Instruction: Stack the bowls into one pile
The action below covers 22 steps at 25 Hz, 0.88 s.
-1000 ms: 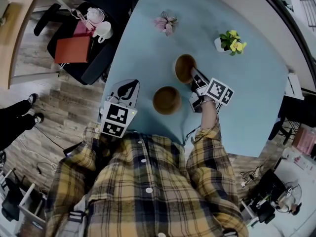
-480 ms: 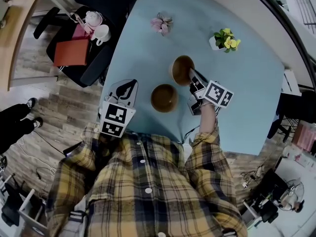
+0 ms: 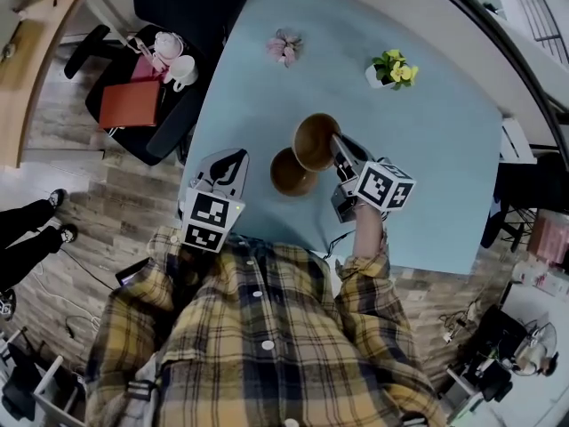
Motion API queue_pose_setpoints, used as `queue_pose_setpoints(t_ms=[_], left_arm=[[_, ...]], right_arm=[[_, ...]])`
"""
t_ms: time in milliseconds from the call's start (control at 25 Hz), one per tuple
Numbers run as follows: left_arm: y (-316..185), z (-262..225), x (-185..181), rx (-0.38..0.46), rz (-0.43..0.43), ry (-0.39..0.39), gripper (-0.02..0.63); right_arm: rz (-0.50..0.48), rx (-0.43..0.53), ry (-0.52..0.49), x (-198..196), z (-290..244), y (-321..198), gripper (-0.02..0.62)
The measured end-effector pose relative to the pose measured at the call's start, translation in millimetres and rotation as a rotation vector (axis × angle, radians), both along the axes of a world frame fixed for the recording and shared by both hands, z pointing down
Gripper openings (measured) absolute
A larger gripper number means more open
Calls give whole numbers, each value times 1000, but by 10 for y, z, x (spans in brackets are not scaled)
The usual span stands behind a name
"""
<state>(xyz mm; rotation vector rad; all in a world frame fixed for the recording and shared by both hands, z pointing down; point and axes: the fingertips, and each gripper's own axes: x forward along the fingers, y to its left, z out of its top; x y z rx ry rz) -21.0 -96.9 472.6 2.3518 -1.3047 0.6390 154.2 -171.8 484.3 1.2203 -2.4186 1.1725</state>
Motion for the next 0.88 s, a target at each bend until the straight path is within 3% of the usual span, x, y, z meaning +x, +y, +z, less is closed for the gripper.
queue_pose_setpoints(t_ms=[480, 880], left_arm=[[220, -4, -15, 2, 24, 6, -9], [360, 67, -63, -26, 15, 4, -9]], right_arm=[[-45, 68, 252, -202, 169, 584, 17], [9, 58, 312, -168, 374, 701, 18]])
